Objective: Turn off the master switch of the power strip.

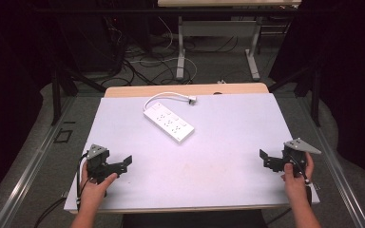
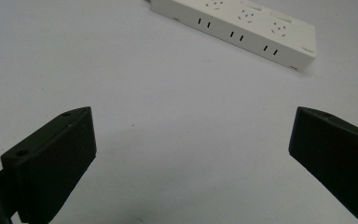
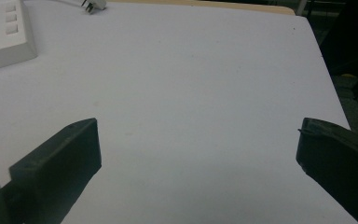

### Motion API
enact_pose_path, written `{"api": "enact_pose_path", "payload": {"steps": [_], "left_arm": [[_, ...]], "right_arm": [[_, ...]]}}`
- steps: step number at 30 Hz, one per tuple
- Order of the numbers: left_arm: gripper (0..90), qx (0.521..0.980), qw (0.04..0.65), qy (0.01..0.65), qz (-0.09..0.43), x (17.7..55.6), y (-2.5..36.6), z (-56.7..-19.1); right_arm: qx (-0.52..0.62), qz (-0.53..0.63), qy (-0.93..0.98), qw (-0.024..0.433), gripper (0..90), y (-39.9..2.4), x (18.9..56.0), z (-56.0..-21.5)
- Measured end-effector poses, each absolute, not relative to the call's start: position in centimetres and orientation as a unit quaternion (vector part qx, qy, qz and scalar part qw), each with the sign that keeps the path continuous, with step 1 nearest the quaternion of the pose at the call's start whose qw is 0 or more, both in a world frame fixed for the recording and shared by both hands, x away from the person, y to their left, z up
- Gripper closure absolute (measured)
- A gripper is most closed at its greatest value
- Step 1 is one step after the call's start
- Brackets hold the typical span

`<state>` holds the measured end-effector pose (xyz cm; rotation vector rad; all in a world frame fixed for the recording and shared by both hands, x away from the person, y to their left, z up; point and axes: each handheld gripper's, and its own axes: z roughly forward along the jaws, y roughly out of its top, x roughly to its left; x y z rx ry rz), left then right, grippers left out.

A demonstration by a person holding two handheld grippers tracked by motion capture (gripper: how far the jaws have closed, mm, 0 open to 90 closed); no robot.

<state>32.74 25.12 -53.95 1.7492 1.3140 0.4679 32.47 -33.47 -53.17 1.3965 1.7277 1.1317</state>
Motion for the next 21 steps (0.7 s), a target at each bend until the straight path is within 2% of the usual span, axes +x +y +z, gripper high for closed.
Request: {"api": "enact_pose_path", "payload": {"steps": [2, 21], "left_arm": [[0.8, 0.704, 0.438, 0.526, 0.189, 32.78, 24.99, -53.89], [0.6, 0.698, 0.449, 0.517, 0.211, 32.36, 24.80, -53.02]], "right_arm": [[0.538, 0.411, 0.671, 0.303, 0.0, -33.60, 32.04, -52.91], [0.534, 0.425, 0.667, 0.300, 0.0, -33.46, 31.73, -53.09]]}}
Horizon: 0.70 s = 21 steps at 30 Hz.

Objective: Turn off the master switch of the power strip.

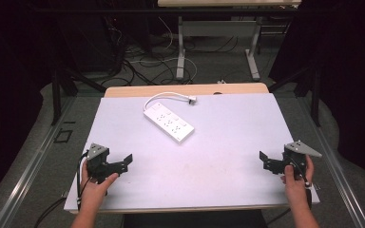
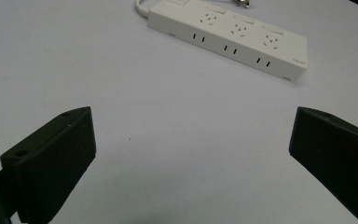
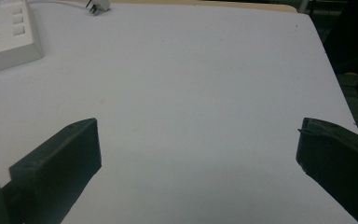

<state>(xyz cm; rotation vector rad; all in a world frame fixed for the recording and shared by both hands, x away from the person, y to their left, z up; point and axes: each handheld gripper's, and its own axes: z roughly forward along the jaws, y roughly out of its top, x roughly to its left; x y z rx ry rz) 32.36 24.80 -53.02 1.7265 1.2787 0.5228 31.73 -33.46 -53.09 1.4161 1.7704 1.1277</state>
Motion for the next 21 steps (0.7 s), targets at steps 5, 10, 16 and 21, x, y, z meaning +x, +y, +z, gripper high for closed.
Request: {"api": "enact_pose_path", "payload": {"steps": [5, 10, 16, 21], "left_arm": [[0.6, 0.693, 0.454, 0.517, 0.215, 32.1, 24.8, -52.5], [0.6, 0.691, 0.460, 0.517, 0.209, 31.9, 24.5, -51.7], [0.6, 0.705, 0.457, 0.501, 0.210, 31.8, 23.4, -51.1], [0.9, 0.719, 0.456, 0.487, 0.197, 31.9, 22.0, -50.7]], "right_arm": [[0.533, 0.417, 0.672, 0.299, 0.0, -33.3, 31.7, -53.0], [0.538, 0.421, 0.670, 0.292, 0.0, -33.1, 31.8, -53.1], [0.530, 0.421, 0.675, 0.292, 0.0, -32.9, 31.8, -53.2], [0.533, 0.421, 0.674, 0.289, 0.0, -32.9, 31.6, -53.1]]}}
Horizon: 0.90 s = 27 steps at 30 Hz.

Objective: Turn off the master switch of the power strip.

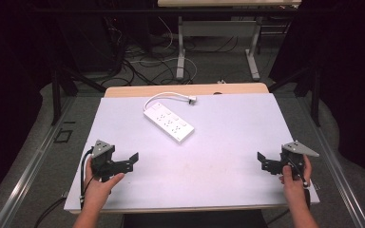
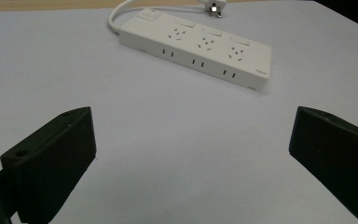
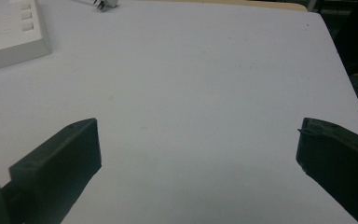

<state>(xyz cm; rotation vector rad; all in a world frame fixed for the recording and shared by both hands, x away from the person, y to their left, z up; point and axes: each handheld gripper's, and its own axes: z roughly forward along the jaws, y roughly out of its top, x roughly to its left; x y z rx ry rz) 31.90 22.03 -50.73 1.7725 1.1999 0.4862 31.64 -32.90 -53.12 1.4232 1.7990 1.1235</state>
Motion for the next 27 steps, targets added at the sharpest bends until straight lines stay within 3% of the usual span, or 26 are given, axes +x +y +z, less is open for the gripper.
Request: {"api": "enact_pose_path", "payload": {"steps": [15, 27], "left_arm": [[9.5, 0.749, 0.448, 0.449, 0.190, 32.2, 18.9, -49.9], [18.8, 0.746, 0.458, 0.450, 0.177, 33.4, 18.2, -48.5]], "right_arm": [[0.532, 0.421, 0.676, 0.287, 0.0, -32.9, 31.5, -53.2], [0.530, 0.425, 0.677, 0.283, 0.0, -32.8, 31.7, -53.3]]}}
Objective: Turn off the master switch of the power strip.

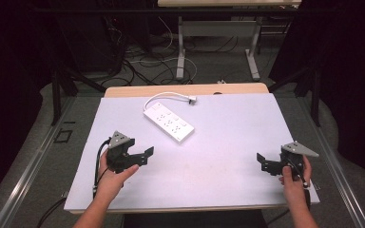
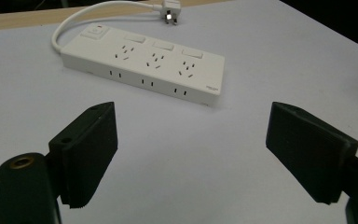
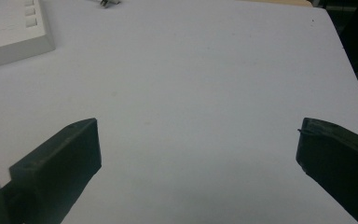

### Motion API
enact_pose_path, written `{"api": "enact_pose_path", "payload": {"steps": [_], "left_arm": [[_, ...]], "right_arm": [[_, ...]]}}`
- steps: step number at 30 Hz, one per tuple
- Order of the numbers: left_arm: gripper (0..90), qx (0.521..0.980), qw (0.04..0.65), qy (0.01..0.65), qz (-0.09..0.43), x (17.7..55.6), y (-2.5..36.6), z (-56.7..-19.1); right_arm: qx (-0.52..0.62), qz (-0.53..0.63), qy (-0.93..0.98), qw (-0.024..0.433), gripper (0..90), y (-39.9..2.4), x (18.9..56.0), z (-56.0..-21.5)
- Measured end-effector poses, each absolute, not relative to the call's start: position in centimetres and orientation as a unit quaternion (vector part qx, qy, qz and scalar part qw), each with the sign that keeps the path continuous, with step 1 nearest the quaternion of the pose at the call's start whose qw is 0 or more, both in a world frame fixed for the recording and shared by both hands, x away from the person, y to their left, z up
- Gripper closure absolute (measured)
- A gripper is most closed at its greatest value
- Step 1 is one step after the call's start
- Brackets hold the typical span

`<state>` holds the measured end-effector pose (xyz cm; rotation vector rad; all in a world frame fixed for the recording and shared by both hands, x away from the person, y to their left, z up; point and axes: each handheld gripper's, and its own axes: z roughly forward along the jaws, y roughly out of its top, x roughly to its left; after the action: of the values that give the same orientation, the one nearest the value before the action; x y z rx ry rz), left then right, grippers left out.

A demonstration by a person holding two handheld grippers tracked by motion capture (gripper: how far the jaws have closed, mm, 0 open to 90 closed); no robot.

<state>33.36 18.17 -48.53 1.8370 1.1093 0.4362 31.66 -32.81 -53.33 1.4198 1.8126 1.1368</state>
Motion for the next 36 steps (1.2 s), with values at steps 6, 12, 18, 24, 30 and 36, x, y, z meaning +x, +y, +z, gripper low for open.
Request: {"api": "enact_pose_path", "payload": {"steps": [6, 12, 18, 24, 30, 36], "left_arm": [[23.4, 0.749, 0.454, 0.447, 0.181, 34.2, 17.7, -47.4], [29.4, 0.757, 0.451, 0.440, 0.174, 35.3, 17.4, -46.3], [32.9, 0.757, 0.449, 0.447, 0.160, 36.5, 17.3, -45.4], [32.2, 0.755, 0.453, 0.444, 0.166, 37.7, 17.0, -44.8], [31.4, 0.752, 0.448, 0.455, 0.163, 38.9, 16.9, -44.5], [32.9, 0.749, 0.439, 0.463, 0.178, 40.4, 16.6, -44.3]], "right_arm": [[0.533, 0.420, 0.679, 0.280, 0.0, -32.8, 31.6, -53.3], [0.529, 0.420, 0.681, 0.284, 0.0, -32.8, 31.7, -53.3], [0.528, 0.419, 0.682, 0.283, 0.0, -32.7, 31.7, -53.4], [0.524, 0.417, 0.685, 0.287, 0.0, -32.6, 31.7, -53.5], [0.530, 0.411, 0.685, 0.282, 0.0, -32.5, 31.6, -53.5], [0.525, 0.415, 0.682, 0.293, 0.0, -32.5, 31.8, -53.6]]}}
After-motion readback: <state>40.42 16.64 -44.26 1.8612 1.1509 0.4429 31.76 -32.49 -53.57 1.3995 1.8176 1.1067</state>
